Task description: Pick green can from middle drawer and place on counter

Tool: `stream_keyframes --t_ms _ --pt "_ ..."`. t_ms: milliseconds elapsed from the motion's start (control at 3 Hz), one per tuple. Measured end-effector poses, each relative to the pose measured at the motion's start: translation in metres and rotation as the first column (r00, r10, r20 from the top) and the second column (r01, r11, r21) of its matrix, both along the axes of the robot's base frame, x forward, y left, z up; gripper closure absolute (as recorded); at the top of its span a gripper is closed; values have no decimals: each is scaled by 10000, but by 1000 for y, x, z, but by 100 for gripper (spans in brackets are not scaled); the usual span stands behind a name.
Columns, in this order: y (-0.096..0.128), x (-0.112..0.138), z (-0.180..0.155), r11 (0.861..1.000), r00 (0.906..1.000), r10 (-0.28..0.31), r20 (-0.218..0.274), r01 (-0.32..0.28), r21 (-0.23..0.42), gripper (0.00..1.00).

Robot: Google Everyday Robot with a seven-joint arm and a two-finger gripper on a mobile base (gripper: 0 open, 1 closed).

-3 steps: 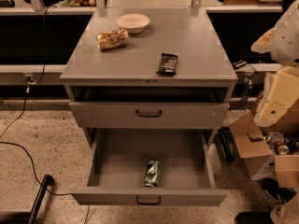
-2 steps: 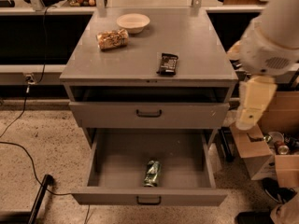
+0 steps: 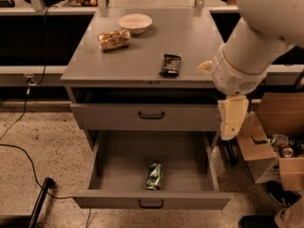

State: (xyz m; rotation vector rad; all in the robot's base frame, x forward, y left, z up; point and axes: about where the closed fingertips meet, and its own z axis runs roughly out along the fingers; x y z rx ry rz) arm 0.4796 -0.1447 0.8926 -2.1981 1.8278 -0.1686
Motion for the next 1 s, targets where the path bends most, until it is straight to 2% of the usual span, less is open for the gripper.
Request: stream_keyframes --t_ms 333,667,1000 --pt "0 0 0 10000 10000 0 3 0 0 0" --pt "22 2 -58 9771 9692 2071 -1334 -2118 -213 0" --pt "41 7 -118 9237 9083 3797 -1757 -3619 1256 0"
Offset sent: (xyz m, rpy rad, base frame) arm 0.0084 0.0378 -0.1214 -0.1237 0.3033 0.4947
